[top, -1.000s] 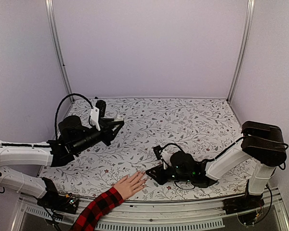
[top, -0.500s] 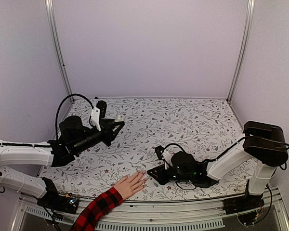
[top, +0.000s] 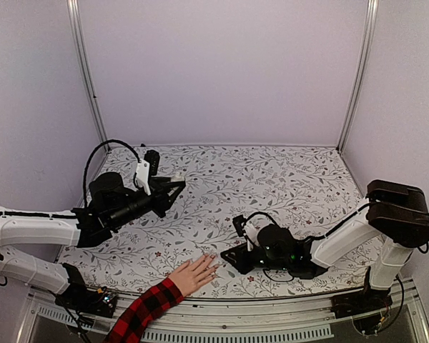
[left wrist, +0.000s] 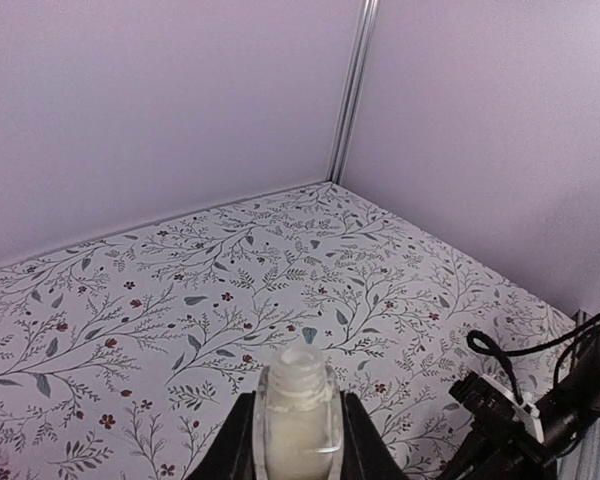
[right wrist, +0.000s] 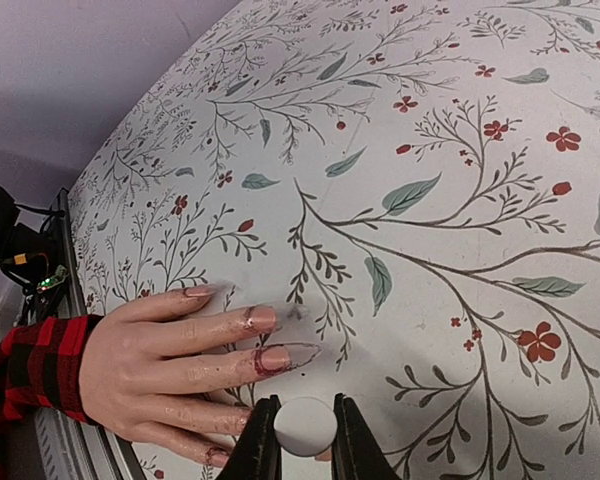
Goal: Paint the nails
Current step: Paint the nail polish on the nail.
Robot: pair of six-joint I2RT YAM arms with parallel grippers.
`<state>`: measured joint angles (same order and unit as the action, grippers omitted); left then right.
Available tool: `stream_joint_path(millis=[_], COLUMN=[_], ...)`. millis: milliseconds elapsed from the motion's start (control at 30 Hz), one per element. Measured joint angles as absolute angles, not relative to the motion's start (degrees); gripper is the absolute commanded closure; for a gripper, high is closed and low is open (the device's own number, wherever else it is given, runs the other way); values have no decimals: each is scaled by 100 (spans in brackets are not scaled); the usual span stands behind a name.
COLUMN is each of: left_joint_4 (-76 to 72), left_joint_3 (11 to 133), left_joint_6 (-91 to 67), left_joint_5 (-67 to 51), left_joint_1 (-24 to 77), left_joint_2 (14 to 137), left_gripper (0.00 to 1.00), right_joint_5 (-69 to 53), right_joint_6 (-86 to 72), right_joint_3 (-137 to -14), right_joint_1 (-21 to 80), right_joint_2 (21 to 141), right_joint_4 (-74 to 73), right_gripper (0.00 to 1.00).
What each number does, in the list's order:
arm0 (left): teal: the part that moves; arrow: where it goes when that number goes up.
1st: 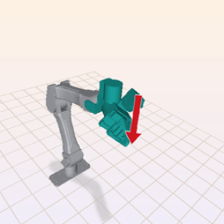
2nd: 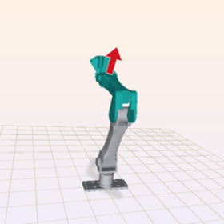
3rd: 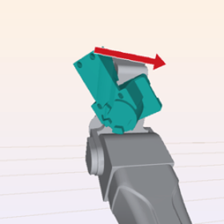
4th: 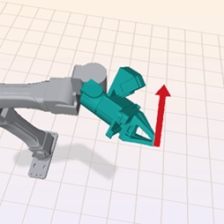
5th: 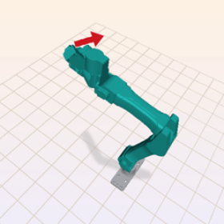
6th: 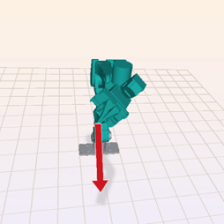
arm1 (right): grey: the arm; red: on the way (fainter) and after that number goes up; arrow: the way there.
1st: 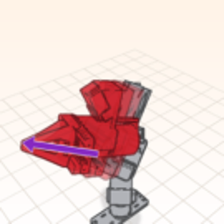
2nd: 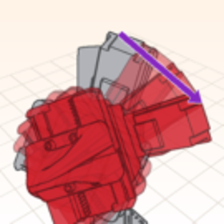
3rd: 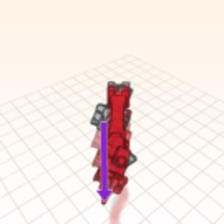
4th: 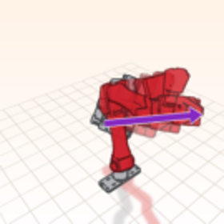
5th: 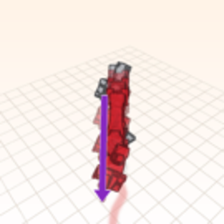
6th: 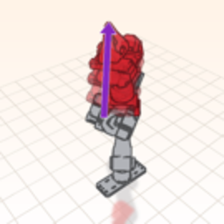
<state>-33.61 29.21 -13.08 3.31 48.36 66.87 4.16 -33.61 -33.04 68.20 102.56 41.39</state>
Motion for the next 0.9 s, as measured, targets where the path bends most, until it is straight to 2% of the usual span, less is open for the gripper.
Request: stream_joint_path(millis=[900], left_joint_4=[-3358], left_joint_3=[2921], left_joint_6=[-1306], left_joint_5=[325], left_joint_1=[4838], left_joint_2=[6689], left_gripper=[100], right_joint_5=[132], right_joint_6=[-3146], right_joint_3=[-3387], right_joint_1=[6825], right_joint_2=[10370], right_joint_4=[4515], right_gripper=[100])
